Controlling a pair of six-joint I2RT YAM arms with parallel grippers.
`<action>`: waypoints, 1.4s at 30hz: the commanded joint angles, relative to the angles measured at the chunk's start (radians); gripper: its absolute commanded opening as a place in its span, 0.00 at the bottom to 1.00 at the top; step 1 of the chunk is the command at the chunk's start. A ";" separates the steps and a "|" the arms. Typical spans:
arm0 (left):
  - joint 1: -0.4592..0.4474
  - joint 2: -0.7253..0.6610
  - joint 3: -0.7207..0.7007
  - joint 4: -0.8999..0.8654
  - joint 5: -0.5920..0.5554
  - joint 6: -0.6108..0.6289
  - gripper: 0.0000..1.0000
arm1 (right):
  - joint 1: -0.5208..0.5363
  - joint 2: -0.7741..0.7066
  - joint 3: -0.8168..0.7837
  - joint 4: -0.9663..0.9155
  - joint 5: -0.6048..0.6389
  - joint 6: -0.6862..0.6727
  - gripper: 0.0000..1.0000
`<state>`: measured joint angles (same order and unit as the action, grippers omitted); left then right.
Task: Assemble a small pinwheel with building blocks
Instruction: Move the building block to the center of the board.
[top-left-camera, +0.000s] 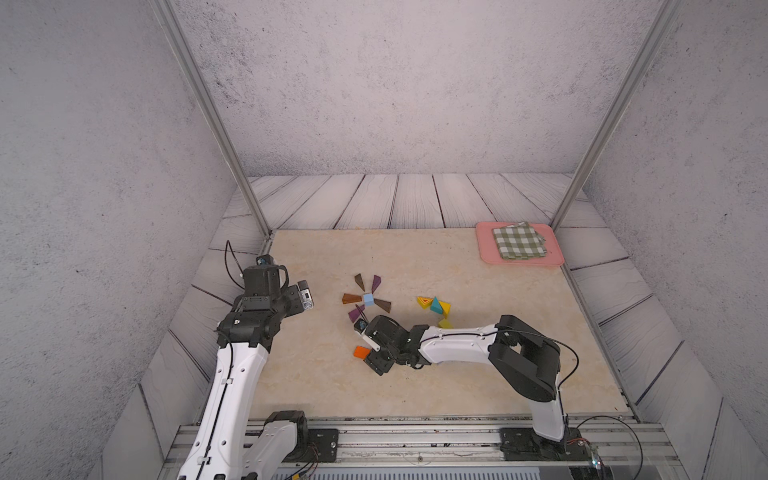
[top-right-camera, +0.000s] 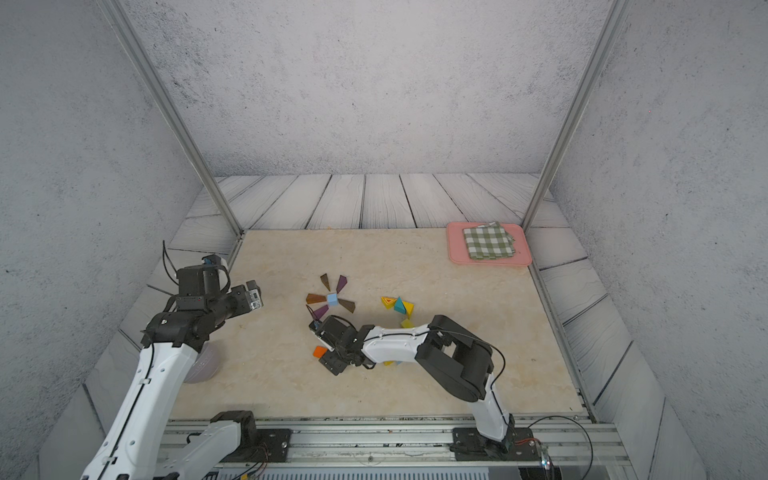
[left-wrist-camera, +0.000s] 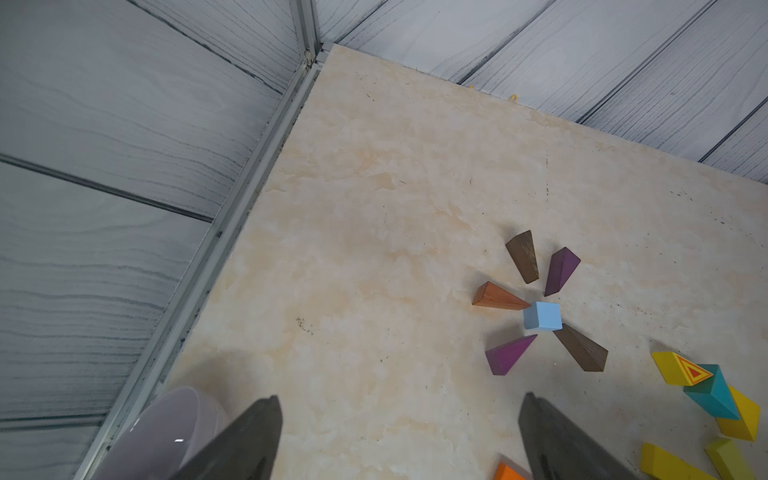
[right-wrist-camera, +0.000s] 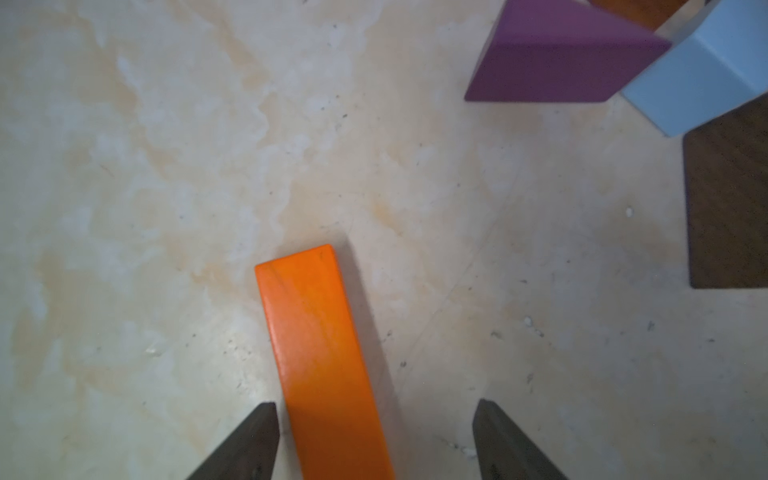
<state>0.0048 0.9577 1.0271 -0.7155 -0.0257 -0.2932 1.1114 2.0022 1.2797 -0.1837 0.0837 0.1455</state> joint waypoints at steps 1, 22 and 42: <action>0.009 -0.020 -0.015 -0.010 0.031 0.009 0.96 | -0.008 0.068 0.041 -0.055 -0.008 0.017 0.76; 0.009 -0.057 -0.032 -0.024 -0.038 0.048 0.96 | -0.065 0.177 0.279 -0.275 0.191 0.483 0.48; 0.008 -0.058 -0.041 -0.022 -0.037 0.051 0.96 | -0.062 0.133 0.275 -0.332 0.111 0.499 0.65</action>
<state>0.0048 0.9096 0.9955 -0.7303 -0.0589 -0.2508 1.0443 2.1929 1.6081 -0.4858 0.2390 0.6506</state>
